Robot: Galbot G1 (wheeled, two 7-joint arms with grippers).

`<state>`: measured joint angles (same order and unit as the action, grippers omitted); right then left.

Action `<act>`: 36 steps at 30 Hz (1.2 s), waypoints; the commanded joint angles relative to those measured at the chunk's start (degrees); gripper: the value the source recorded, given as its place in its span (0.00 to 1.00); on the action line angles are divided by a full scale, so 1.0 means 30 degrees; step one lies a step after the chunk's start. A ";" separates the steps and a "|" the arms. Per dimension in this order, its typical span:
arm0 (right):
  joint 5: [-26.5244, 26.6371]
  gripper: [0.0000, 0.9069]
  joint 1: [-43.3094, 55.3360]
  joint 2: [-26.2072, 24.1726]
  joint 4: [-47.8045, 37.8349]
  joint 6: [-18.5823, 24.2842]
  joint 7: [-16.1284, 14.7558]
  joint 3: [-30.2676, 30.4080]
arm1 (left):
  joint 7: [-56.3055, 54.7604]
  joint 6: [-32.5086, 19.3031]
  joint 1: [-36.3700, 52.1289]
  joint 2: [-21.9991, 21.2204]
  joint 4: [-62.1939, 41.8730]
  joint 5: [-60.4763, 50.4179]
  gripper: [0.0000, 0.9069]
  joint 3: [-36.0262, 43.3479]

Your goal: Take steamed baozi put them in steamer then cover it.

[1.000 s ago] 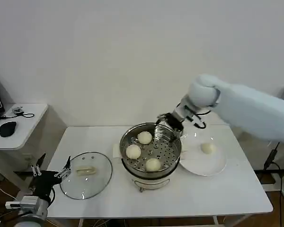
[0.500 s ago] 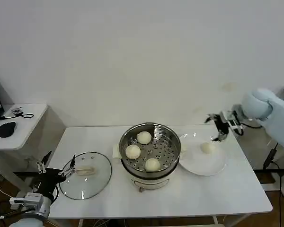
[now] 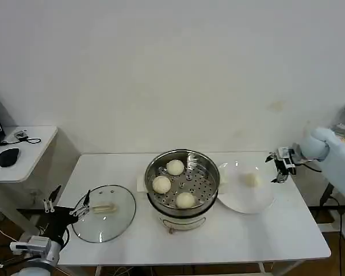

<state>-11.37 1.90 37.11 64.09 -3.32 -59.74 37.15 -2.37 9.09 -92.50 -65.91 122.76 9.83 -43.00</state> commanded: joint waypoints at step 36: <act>-0.5899 0.90 -0.1094 0.7949 -1.1508 0.1892 0.0653 -0.3660 | 0.0031 -0.0074 0.0042 0.0024 -0.0568 0.0106 1.00 -0.0463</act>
<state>-26.47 -1.39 58.37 33.69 1.98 -58.24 27.88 -2.29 8.93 -92.35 -65.83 121.05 10.17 -44.38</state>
